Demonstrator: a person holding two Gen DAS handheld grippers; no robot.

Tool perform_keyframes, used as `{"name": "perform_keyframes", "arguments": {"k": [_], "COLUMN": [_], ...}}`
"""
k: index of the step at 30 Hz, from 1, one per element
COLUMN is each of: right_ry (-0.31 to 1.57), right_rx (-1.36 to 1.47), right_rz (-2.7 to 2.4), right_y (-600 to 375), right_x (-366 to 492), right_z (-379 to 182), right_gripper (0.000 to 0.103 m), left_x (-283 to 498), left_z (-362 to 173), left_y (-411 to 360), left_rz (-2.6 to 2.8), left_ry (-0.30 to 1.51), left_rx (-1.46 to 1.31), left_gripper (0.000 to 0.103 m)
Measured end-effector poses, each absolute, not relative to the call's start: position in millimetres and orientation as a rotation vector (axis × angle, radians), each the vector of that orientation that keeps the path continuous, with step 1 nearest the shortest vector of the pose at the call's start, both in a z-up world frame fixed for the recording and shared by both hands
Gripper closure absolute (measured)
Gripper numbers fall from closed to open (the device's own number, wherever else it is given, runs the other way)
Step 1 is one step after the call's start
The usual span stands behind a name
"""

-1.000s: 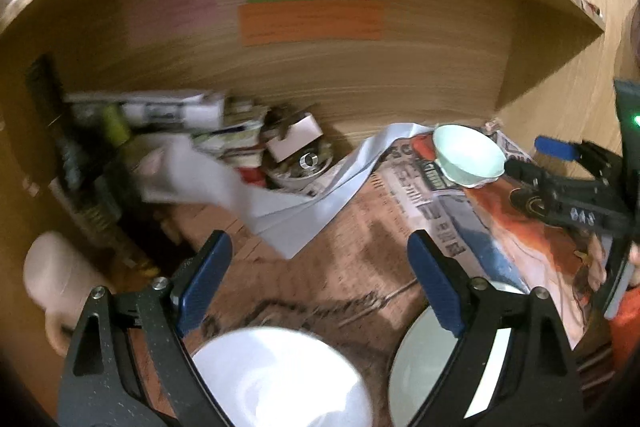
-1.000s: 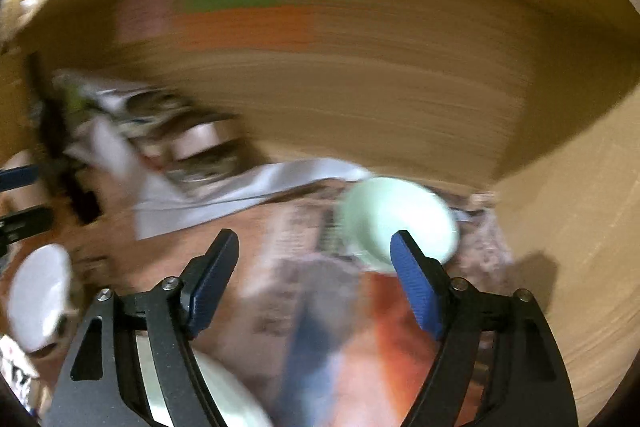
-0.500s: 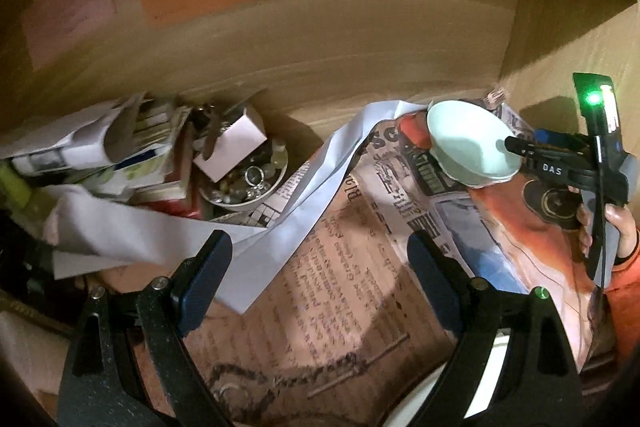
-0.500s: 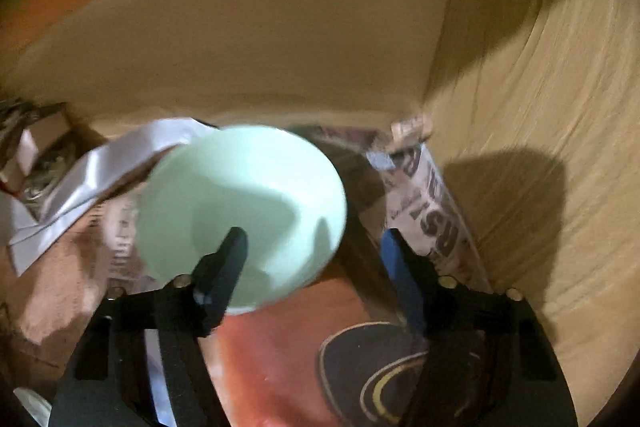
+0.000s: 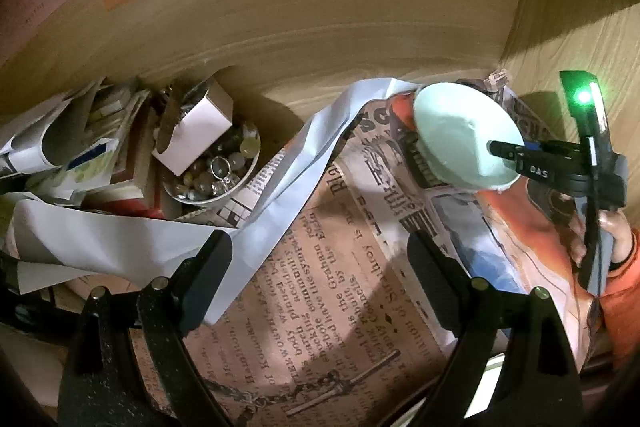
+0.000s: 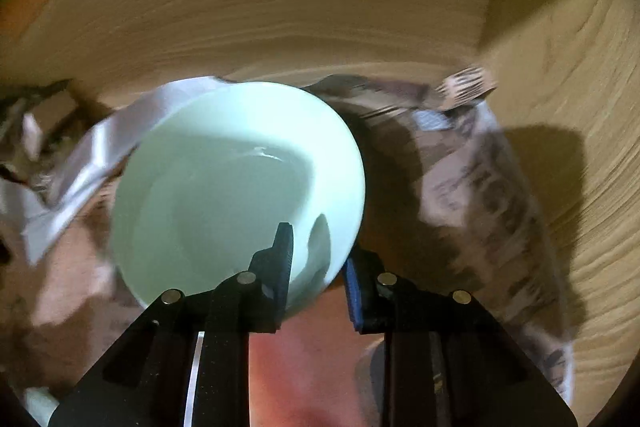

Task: Organize plates and bowls
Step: 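Close both grippers on the rim of the mint green bowl, then lift the mint green bowl with both grippers and carry it toward the stack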

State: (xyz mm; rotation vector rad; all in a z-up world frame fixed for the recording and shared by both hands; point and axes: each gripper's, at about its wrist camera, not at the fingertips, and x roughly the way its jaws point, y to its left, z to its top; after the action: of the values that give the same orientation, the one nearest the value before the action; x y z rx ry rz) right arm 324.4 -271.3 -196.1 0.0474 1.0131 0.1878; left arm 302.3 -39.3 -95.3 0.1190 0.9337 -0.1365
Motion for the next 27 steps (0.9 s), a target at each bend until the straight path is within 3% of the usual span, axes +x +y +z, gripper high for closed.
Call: {"name": "perform_keyframes", "arguments": {"k": [15,18,23,27], "right_ry": [1.066,1.065,1.058,1.057], "right_rx": [-0.029,-0.038,-0.004,0.027], "right_rz": [0.494,0.491,0.467,0.464], "right_y": [-214,-215,-220,-219], "right_x": [261,257,272,274], "right_z": [-186,-182,-182,-182], "right_gripper": [0.083,0.079,0.073,0.072], "left_x": [306,310,318,321], "left_z": [-127,-132,-145,-150], "left_y": [-40,-41,-47,-51], "left_rz": [-0.105,-0.113,-0.126,-0.150], "left_ry": [1.048,1.076,1.140,1.163], "left_rx": [0.121,0.121,0.136,0.135], "left_gripper": [0.013,0.014,0.031,0.040]}}
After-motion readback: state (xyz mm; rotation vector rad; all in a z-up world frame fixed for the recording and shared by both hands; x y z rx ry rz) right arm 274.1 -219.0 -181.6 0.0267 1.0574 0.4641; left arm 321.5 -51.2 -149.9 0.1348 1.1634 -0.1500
